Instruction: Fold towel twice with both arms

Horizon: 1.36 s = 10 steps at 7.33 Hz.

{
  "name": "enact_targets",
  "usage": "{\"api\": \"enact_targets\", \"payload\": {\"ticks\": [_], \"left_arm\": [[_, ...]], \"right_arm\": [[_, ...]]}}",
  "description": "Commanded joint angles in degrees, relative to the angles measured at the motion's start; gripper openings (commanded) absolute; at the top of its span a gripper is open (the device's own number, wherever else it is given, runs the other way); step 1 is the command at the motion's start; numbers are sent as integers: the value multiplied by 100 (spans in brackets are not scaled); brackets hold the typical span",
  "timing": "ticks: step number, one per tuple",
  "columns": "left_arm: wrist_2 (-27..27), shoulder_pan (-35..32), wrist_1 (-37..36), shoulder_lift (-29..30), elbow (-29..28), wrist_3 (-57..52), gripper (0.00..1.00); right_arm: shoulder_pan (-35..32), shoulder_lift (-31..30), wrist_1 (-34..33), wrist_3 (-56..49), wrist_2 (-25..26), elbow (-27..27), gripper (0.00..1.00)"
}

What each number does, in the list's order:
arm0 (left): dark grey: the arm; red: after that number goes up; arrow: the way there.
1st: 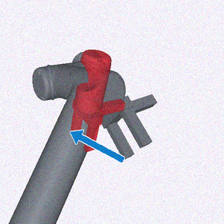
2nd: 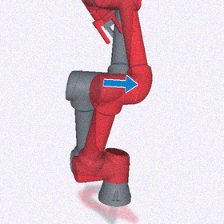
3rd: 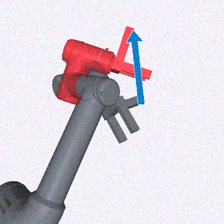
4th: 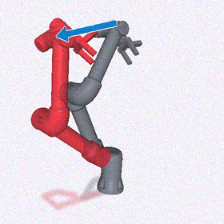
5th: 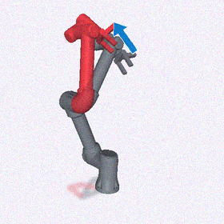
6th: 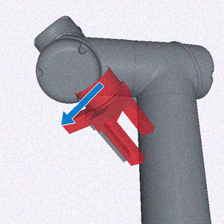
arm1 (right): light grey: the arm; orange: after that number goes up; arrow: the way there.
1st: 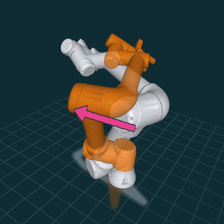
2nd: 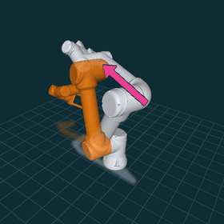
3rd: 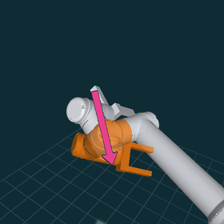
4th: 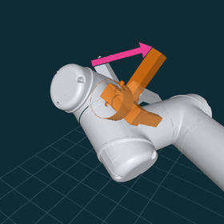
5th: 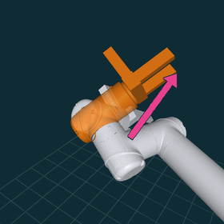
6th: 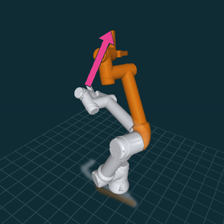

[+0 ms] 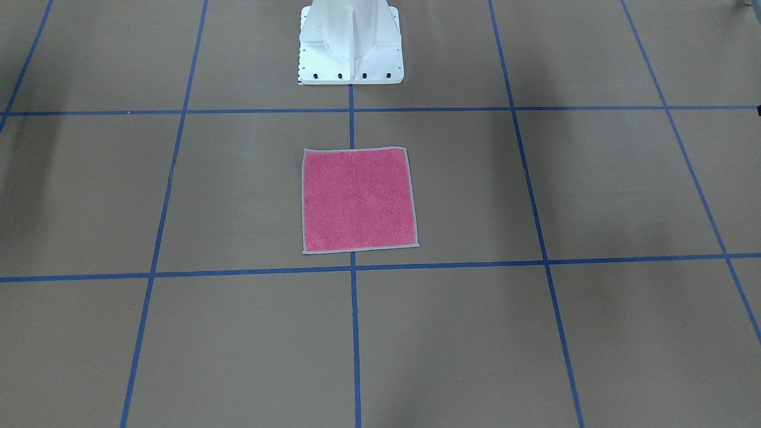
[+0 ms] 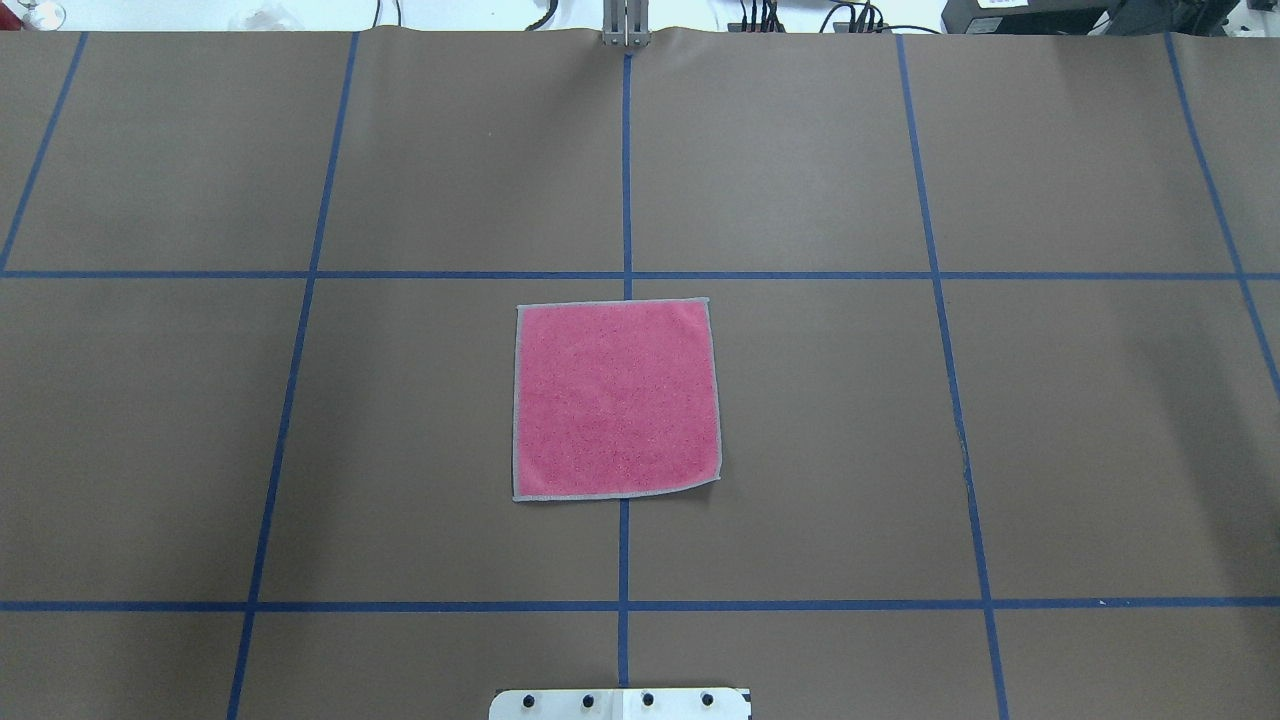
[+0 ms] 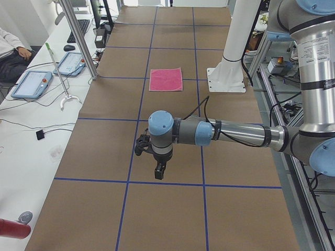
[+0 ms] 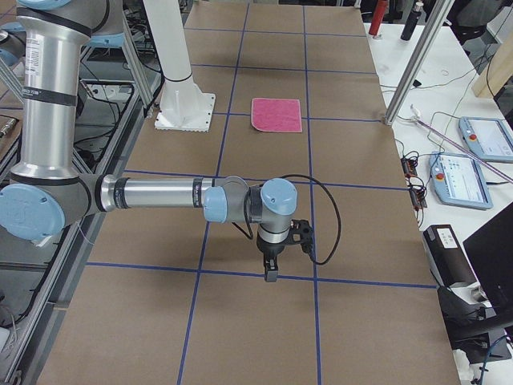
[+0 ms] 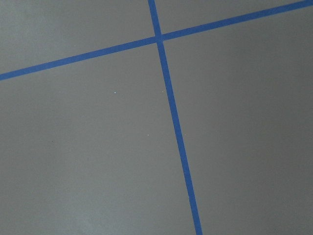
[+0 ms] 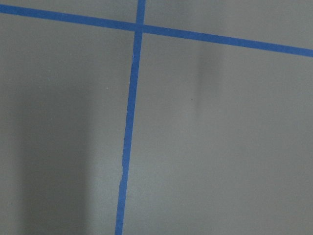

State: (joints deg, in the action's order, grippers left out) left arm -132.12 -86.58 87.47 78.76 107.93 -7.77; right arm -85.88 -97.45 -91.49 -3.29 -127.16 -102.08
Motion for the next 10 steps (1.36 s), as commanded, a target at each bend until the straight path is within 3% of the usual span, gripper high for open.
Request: {"api": "enact_targets", "payload": {"ticks": [1,3,6,8,10], "left_arm": [[-16,0,-11,314,70,47,100],[-7,0,50,945,44,56,100],[-234,0,350,1413,-105,56,100],[-235,53,829,1432,-71,56,100],[-367,891,1481,1432,-18,1120,100]], "right_arm": [[1,182,524,39,33,-312,100],[1,262,1613,56,-18,-207,100],[106,367,1749,487,-203,-207,100],[115,359,2090,740,-685,-119,100],[577,402,2170,1782,-784,-364,100]]}}
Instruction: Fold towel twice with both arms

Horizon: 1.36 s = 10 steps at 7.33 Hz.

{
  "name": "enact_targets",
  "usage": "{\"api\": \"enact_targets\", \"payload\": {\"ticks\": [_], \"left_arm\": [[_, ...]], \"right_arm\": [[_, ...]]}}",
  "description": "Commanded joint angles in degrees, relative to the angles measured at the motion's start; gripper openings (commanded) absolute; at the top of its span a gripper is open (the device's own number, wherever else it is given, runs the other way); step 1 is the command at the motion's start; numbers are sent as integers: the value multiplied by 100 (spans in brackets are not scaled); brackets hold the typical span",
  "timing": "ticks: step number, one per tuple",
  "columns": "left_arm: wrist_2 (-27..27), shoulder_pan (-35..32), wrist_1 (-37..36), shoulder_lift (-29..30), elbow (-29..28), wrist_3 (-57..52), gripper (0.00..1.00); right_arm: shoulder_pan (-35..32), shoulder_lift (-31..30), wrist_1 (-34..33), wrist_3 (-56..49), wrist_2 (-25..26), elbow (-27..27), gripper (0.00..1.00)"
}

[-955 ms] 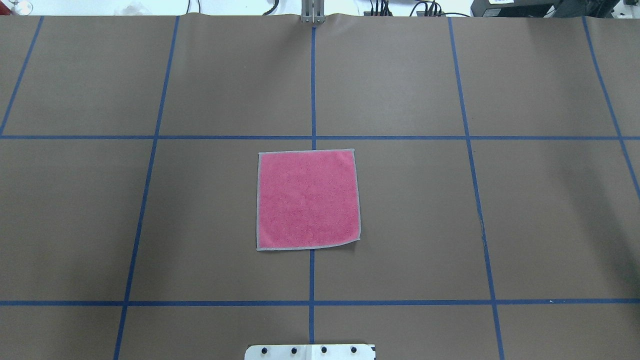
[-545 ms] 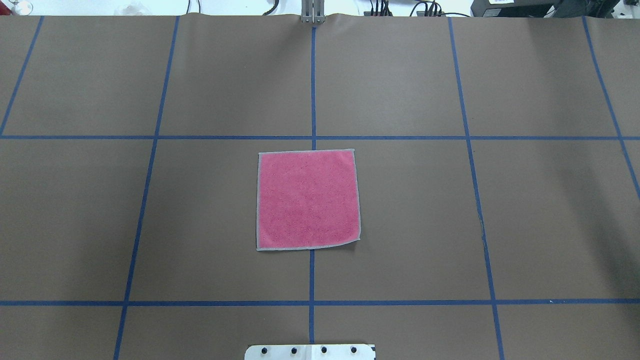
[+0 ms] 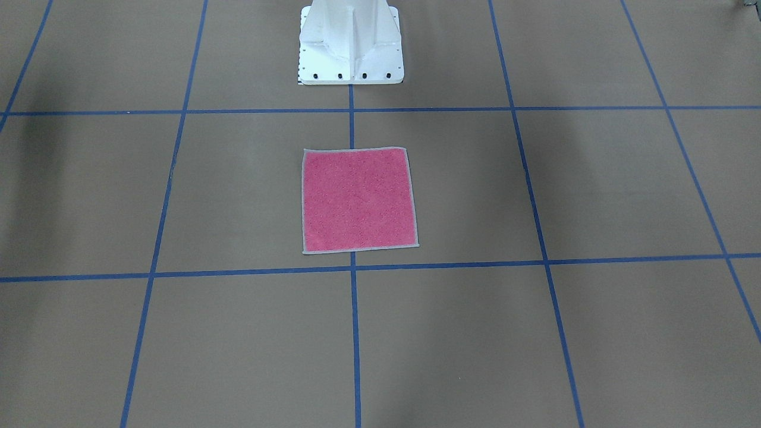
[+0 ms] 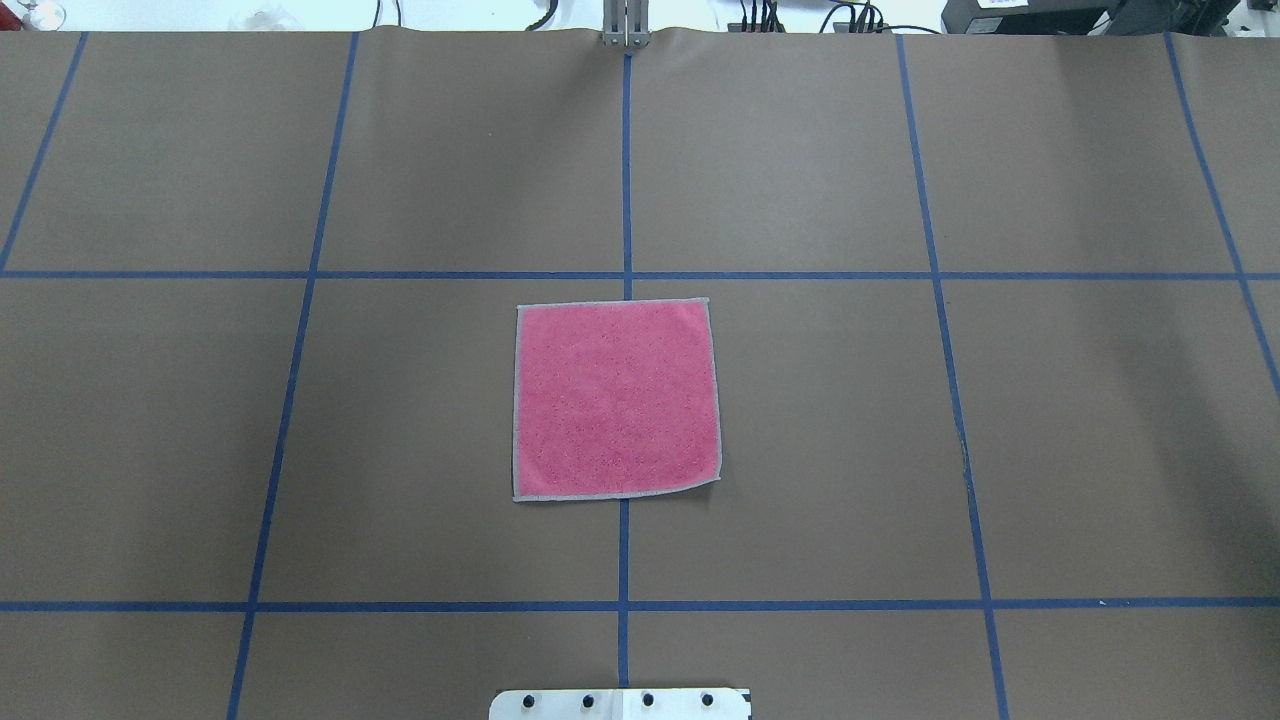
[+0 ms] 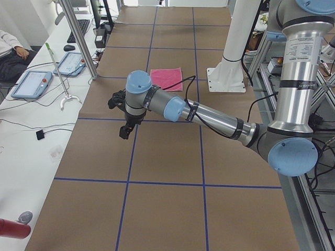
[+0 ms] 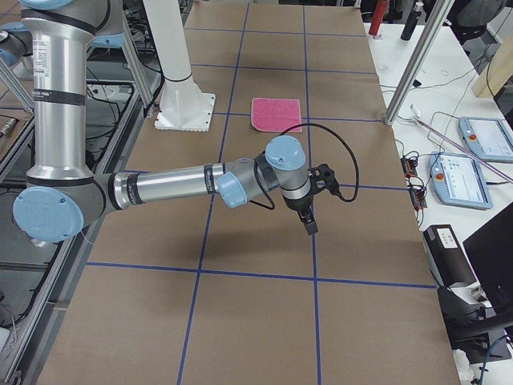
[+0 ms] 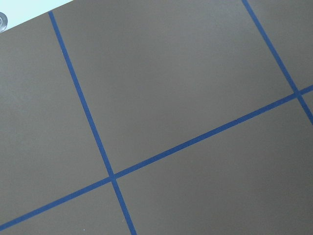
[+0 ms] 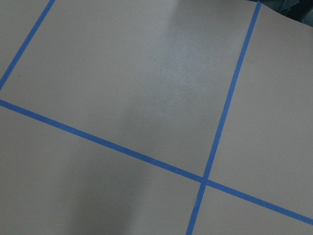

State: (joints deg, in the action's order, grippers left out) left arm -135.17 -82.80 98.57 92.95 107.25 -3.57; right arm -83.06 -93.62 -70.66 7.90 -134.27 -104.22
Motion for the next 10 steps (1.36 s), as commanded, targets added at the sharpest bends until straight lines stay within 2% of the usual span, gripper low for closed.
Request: {"api": "enact_targets", "payload": {"ticks": [1,3,4,5,6,7,9,10], "left_arm": [[-18,937,852,22,59,1613,100],[17,1667,1819,214,60,3983,100],[26,2018,2076,450,60,4857,100],[122,2326,2122,757,68,5622,100],[601,2765,2166,925,77,6256,100],[1198,3274,2175,1075,77,6907,100],[1991,3970,2175,1322,77,8173,100],[2517,4408,2175,1436,77,8692,100]], "right_arm": [[717,54,165,1539,58,-387,100],[1595,229,201,3539,557,-852,98],[2131,265,210,4621,934,-1168,97],[2806,378,201,5607,1591,-1467,97],[3413,580,201,6617,2224,-1609,96],[3881,721,201,7454,2665,-1619,96],[4690,993,201,8985,3579,-1663,96],[4972,1064,193,9592,3714,-1646,95]]}}
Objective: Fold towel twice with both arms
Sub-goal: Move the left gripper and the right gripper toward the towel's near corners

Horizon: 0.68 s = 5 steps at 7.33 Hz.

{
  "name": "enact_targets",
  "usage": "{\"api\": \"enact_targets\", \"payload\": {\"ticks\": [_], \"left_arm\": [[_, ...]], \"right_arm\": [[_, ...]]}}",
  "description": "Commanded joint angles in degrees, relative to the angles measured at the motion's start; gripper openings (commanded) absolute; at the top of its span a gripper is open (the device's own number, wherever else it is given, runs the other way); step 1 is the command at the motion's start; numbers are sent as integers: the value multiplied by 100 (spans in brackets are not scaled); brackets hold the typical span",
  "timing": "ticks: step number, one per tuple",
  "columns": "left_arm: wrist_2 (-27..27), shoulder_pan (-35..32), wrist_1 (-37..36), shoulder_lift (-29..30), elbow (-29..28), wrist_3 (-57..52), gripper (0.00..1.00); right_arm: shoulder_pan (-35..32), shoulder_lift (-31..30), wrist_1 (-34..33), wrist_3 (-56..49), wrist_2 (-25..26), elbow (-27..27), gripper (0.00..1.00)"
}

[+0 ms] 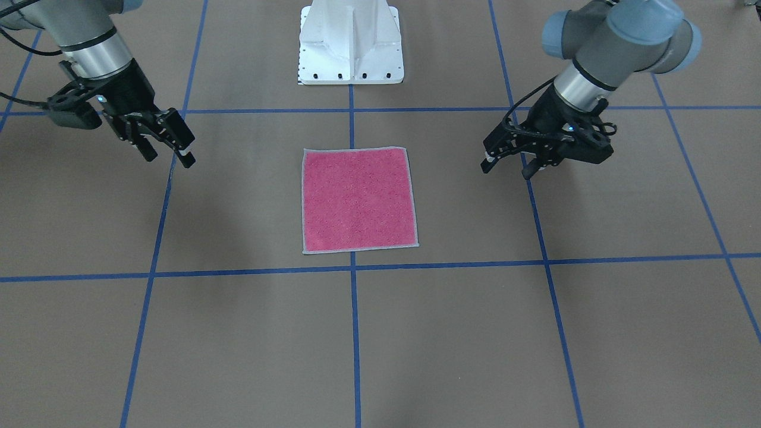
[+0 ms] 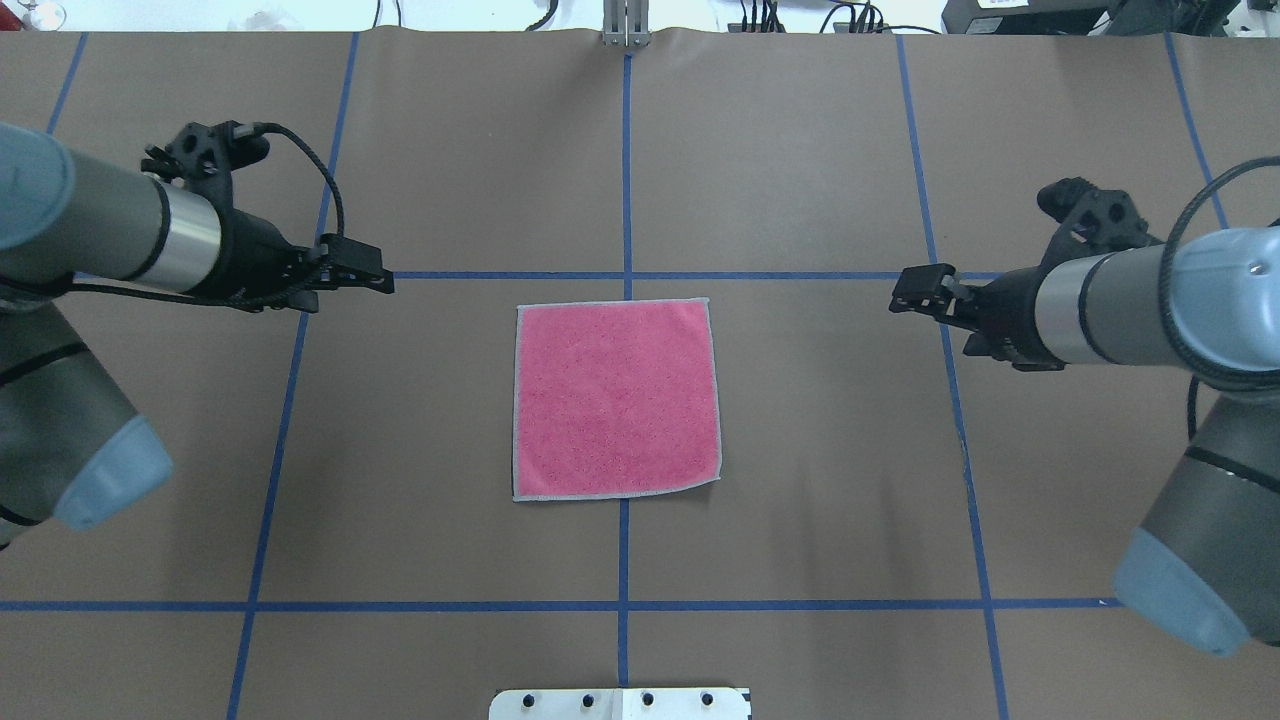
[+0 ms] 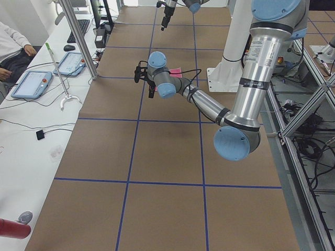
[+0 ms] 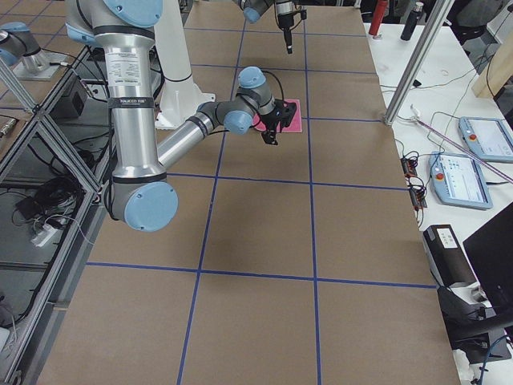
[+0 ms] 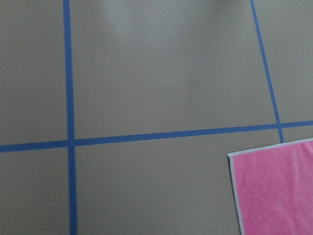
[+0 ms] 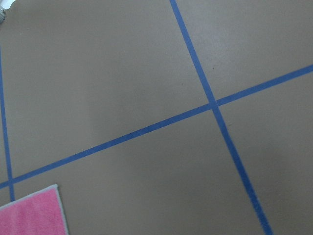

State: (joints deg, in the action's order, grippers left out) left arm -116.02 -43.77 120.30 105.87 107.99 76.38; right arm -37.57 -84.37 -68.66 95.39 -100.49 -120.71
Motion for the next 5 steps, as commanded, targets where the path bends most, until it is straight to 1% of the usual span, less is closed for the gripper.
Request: {"api": "enact_targets", "payload": {"ticks": [1,2,3,4,5], "left_arm": [[1181,988,-6,240,-14,1103,100],[1369,1202,2,276,-15,1377,100],[1493,1360,2,346,-15,1693,100],[1816,1614,2,373,-15,1818,100],[1906,1730,11,373,-23,1880,100]], "right_arm": [[652,236,-7,1320,363,47,95],[933,341,-15,1646,607,108,96],[1310,630,-59,1998,1106,379,98],[1609,1111,-77,2149,1519,869,99],[1726,1464,-77,2438,1637,1230,99]]}}
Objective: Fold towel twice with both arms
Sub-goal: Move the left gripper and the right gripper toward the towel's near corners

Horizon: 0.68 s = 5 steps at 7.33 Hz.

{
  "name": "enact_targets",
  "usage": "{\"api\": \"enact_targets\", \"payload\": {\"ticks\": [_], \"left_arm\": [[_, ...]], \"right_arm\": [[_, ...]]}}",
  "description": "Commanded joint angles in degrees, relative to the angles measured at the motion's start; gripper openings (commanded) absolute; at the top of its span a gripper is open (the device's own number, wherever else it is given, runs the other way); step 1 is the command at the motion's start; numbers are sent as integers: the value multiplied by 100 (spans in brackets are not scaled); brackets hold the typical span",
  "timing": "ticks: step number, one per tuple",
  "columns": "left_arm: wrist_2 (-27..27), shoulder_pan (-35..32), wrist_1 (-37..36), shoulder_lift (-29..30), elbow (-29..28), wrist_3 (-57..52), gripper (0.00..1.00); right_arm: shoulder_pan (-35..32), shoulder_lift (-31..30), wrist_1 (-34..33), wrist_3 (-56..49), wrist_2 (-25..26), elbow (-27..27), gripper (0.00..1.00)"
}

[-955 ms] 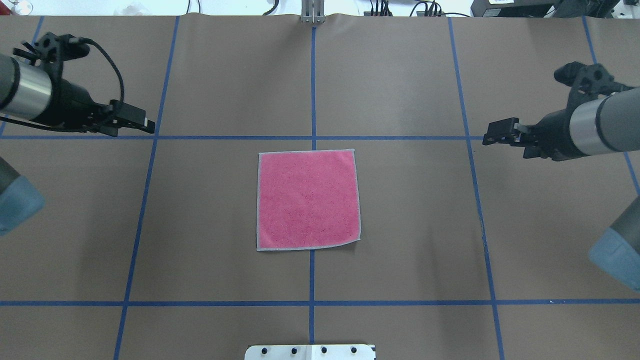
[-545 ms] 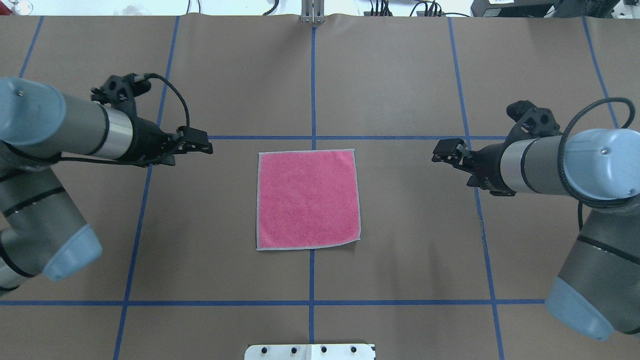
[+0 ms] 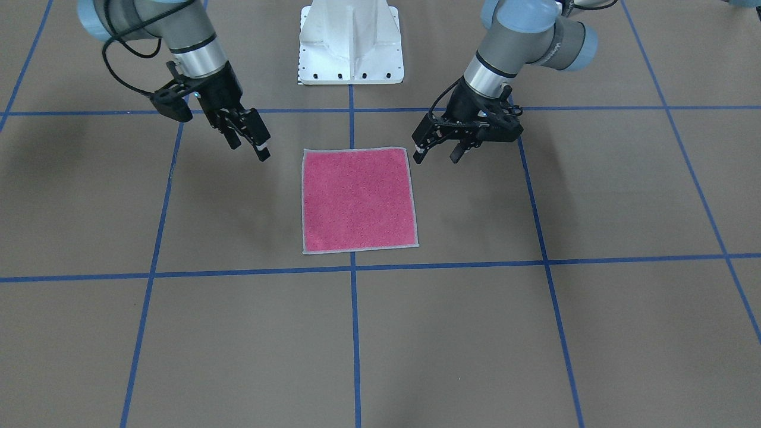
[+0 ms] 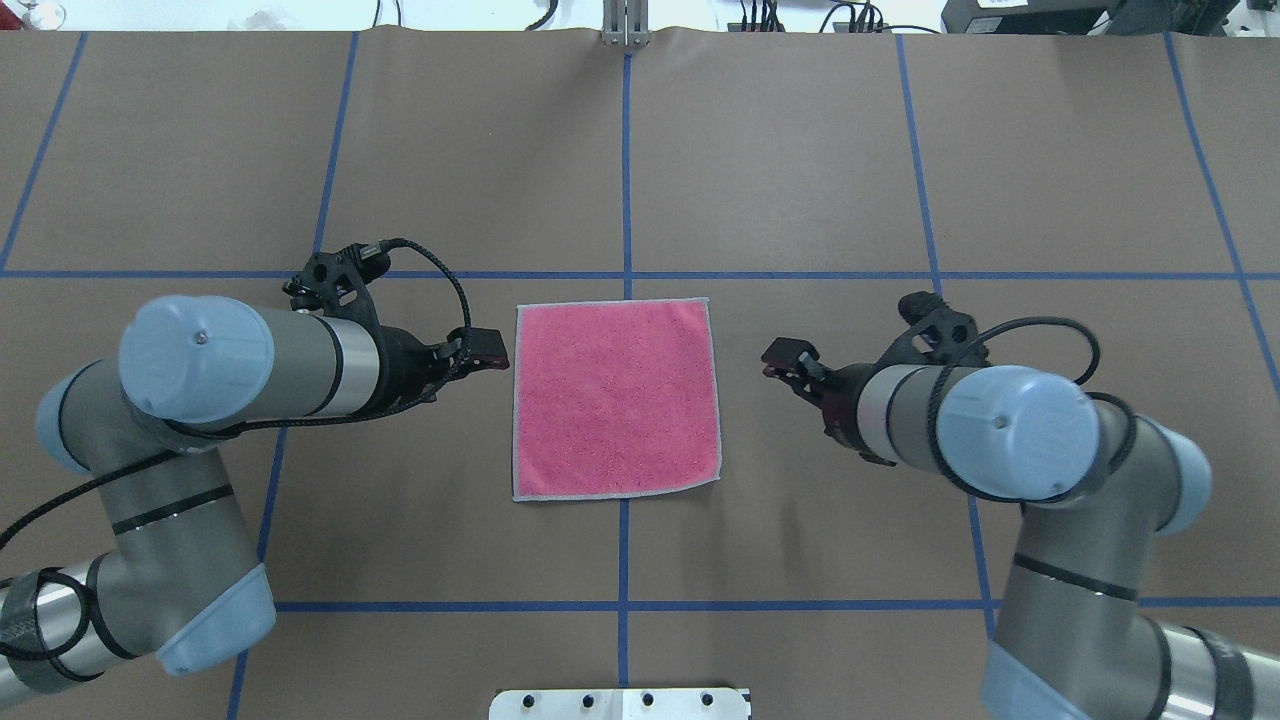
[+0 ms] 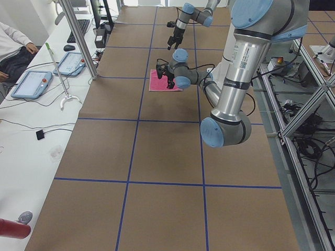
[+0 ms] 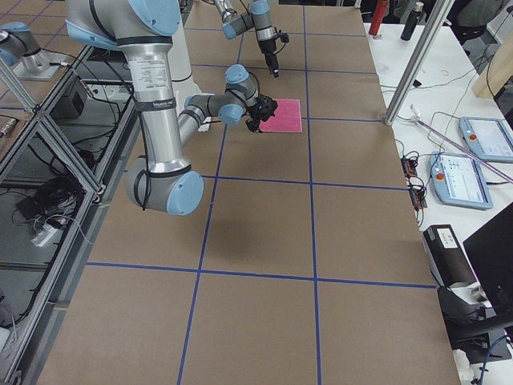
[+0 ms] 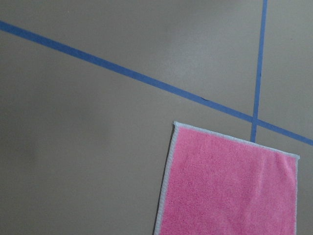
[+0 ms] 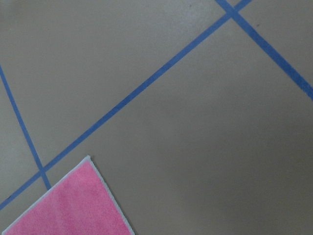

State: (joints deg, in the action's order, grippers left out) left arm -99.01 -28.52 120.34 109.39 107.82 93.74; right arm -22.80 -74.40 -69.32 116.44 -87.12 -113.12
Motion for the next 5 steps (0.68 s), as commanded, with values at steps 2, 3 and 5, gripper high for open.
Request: {"api": "enact_targets", "payload": {"ticks": [2,3,5], "left_arm": [[495,468,7,47,-6,285,100],[506,505,7,47,-6,285,100],[506,514,7,38,-6,285,100]], "right_arm": [[487,610,-168,484,712,546,100],[505,794,-501,659,722,537,99],[671,945,-925,941,722,537,95]]}}
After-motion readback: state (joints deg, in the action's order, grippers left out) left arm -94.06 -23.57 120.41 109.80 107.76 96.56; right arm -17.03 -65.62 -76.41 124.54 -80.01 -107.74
